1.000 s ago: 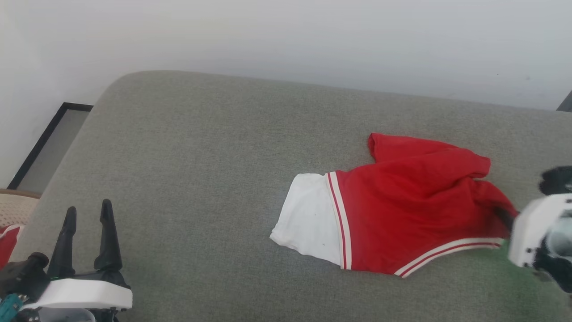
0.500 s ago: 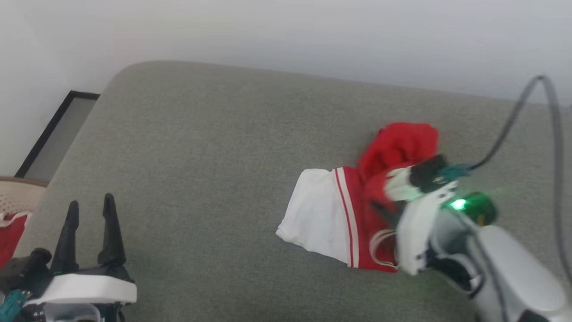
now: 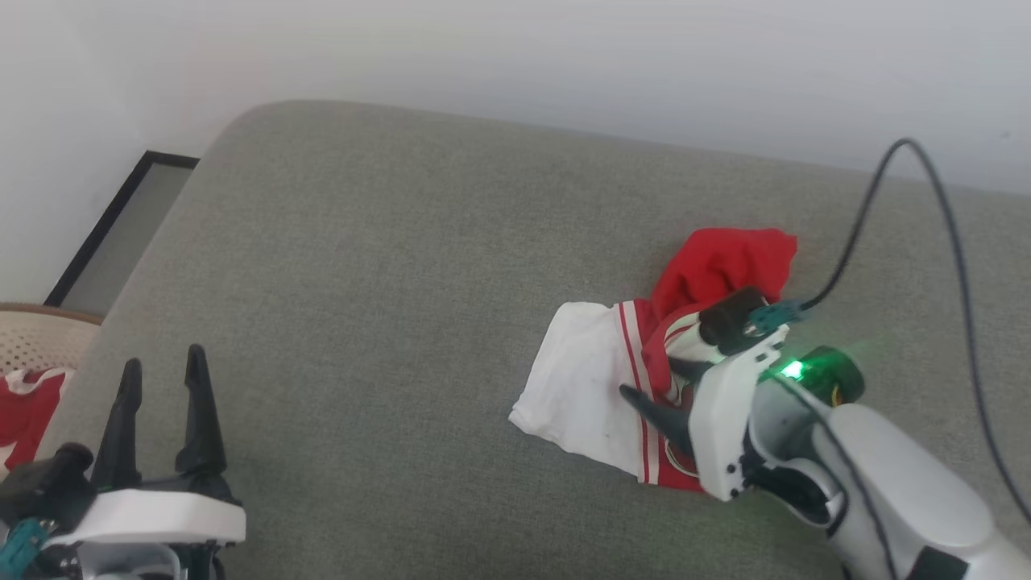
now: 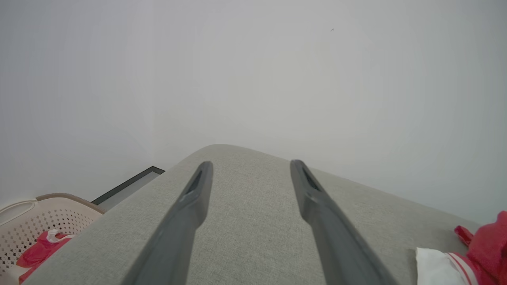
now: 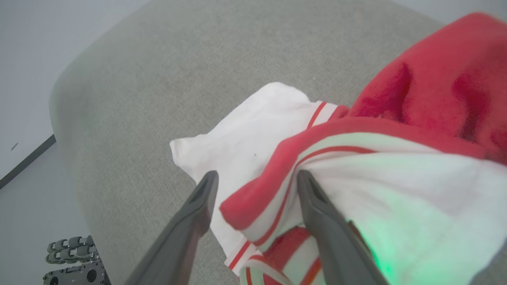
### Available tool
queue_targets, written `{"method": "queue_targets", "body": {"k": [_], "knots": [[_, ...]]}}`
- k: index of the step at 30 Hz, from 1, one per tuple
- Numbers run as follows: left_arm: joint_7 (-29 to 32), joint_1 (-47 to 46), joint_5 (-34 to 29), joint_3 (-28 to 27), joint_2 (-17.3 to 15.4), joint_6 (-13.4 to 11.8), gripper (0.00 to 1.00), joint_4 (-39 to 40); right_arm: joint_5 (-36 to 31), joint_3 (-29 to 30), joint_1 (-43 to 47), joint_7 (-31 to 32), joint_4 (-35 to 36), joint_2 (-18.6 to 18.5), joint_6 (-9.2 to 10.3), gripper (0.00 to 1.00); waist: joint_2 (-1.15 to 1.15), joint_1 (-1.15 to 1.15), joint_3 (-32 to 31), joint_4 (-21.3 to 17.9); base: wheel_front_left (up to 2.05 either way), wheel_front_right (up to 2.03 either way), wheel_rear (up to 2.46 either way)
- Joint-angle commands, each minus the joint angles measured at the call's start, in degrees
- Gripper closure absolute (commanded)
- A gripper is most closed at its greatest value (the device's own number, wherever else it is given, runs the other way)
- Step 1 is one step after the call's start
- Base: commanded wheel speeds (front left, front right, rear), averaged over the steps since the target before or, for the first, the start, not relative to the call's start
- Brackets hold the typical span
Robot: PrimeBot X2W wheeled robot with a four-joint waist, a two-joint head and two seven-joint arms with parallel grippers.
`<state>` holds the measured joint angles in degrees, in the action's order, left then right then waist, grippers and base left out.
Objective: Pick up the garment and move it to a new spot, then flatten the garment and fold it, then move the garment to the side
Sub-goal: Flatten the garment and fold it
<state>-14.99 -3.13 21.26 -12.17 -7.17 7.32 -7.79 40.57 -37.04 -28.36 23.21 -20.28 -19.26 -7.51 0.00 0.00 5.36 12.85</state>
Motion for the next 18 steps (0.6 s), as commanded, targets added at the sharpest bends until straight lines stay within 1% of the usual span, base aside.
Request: {"method": "queue_targets", "body": {"k": [1, 8, 11, 14, 18], "knots": [[-0.28, 0.68, -0.19, -0.42, -0.21, 0.12, 0.00, -0.09, 0.58, 0.05, -0.27, -0.64, 1.29, -1.01, 0.03, 0.00, 0.00, 0.00, -0.44, -0.25, 0.00, 0.00, 0.00], [-0.28, 2.31, 0.26, -1.24, -0.24, 0.12, 0.00, 0.60, 0.99, 4.44, 1.83, -2.01, 6.47, -4.65, 0.03, 0.00, 0.00, 0.00, -1.57, -1.11, 0.00, 0.00, 0.00], [-0.28, 2.88, 0.24, -1.28, -0.22, 0.11, 0.00, 0.84, 0.54, 7.51, 3.04, -2.07, 8.01, -5.66, 0.04, 0.00, 0.00, 0.00, -1.56, -1.37, 0.00, 0.00, 0.00], [-0.28, 2.82, 0.30, -1.10, -0.20, 0.12, 0.00, 0.97, -0.65, 10.34, 4.17, -1.52, 8.05, -6.00, 0.03, 0.00, 0.00, 0.00, -1.40, -1.49, 0.00, 0.00, 0.00], [-0.28, 2.33, 0.26, -0.56, -0.12, 0.11, 0.00, 0.85, -1.33, 13.87, 5.21, -0.04, 6.89, -5.59, 0.04, 0.00, 0.00, 0.00, -0.92, -1.24, 0.00, 0.00, 0.00]]}}
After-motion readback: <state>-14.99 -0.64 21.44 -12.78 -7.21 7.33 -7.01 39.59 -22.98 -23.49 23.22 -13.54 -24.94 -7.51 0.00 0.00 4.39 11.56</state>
